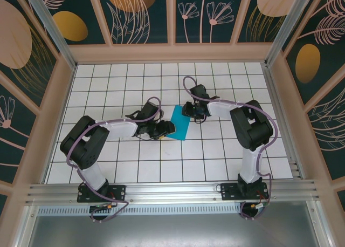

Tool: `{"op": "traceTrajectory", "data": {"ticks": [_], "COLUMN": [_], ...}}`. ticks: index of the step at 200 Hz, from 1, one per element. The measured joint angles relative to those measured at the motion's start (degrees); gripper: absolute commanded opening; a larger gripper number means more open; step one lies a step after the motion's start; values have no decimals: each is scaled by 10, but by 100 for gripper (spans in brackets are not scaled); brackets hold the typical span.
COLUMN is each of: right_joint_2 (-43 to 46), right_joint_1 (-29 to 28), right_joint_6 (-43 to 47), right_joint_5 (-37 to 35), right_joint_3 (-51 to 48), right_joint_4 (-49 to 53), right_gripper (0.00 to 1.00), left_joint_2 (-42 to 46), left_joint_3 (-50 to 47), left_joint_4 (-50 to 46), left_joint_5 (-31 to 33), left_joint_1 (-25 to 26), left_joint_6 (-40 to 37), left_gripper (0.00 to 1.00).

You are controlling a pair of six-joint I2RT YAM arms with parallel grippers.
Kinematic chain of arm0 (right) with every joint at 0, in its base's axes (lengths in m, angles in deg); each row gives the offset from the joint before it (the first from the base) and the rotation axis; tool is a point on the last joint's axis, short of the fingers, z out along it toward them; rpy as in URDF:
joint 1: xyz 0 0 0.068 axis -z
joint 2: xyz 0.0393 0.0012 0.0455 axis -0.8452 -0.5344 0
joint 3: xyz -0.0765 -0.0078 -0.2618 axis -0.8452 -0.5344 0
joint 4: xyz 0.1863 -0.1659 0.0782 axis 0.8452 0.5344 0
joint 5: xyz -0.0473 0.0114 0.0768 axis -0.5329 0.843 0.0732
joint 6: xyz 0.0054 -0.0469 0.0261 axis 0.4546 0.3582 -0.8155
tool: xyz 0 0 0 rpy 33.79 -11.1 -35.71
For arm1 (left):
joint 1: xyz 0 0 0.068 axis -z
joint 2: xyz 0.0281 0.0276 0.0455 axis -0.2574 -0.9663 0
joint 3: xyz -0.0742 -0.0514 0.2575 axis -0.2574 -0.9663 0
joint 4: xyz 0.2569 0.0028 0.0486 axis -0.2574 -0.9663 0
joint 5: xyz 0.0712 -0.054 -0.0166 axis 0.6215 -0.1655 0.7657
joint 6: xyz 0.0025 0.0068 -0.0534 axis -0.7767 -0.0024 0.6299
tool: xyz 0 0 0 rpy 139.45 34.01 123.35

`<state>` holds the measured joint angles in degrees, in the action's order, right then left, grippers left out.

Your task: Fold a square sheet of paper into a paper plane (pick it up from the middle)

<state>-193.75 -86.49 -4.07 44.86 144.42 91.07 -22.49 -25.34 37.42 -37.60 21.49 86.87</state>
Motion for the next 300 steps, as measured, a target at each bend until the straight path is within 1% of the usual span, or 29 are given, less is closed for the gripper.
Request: {"op": "traceTrajectory", "data": {"ticks": [45,91,135,203,228,250,277,300], "right_joint_2": [0,2,6,16,36,73,126,148], "right_joint_1": [0,5,19,47,54,58,58,58], "right_joint_6": [0,0,0,6,9,11,13,8], "right_joint_5": [0,14,53,130,156,181,216,245], "right_joint_3": [-2,-7,-21,-46,-60,-84,-135,-182], "right_joint_4": [-2,-11,-32,-62,-55,-57,-74,-92], "right_gripper": [36,36,36,36,37,37,37,38], "left_joint_2": [0,0,-27,-69,-70,-70,-70,-70], "left_joint_3": [2,16,46,50,50,50,50,50], "left_joint_4": [17,59,103,124,128,128,128,128], "left_joint_5": [-11,-37,-55,-63,-56,-47,-33,-23], "left_joint_1": [0,0,0,0,0,0,0,0], "left_joint_6": [0,2,3,8,11,14,18,18], "left_gripper": [56,56,56,54,49,42,34,27]}}
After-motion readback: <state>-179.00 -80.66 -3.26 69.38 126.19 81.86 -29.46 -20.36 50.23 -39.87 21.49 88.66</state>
